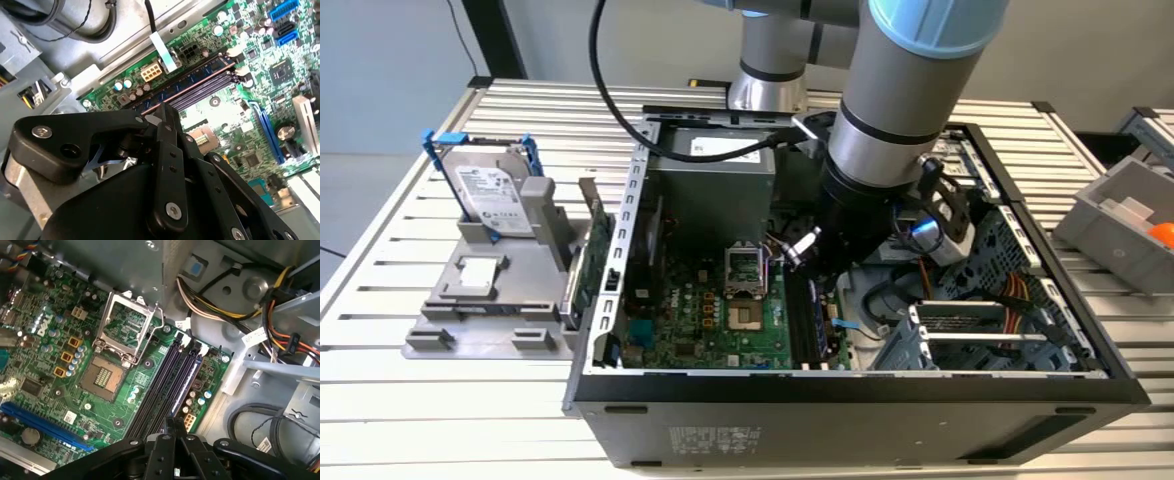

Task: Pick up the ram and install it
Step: 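Press down the ram until it locks into place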

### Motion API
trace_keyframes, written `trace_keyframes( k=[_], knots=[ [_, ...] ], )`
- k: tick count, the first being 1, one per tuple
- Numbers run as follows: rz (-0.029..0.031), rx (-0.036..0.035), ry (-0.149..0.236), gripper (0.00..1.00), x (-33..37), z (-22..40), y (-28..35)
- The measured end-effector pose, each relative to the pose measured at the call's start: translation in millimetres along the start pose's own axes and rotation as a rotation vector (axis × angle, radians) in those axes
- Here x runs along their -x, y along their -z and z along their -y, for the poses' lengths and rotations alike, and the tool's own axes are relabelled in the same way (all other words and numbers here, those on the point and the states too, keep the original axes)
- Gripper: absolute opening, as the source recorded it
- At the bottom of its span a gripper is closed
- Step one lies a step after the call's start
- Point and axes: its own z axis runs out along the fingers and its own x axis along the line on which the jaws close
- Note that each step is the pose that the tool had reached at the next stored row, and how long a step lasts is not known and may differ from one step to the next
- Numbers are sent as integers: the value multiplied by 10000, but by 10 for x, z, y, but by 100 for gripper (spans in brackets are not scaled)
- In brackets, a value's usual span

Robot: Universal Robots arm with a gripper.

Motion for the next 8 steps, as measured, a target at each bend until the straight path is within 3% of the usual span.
trace_keyframes(
  k=[8],
  knots=[
    [-11,-6,1080,0,0,0,0]
  ],
)
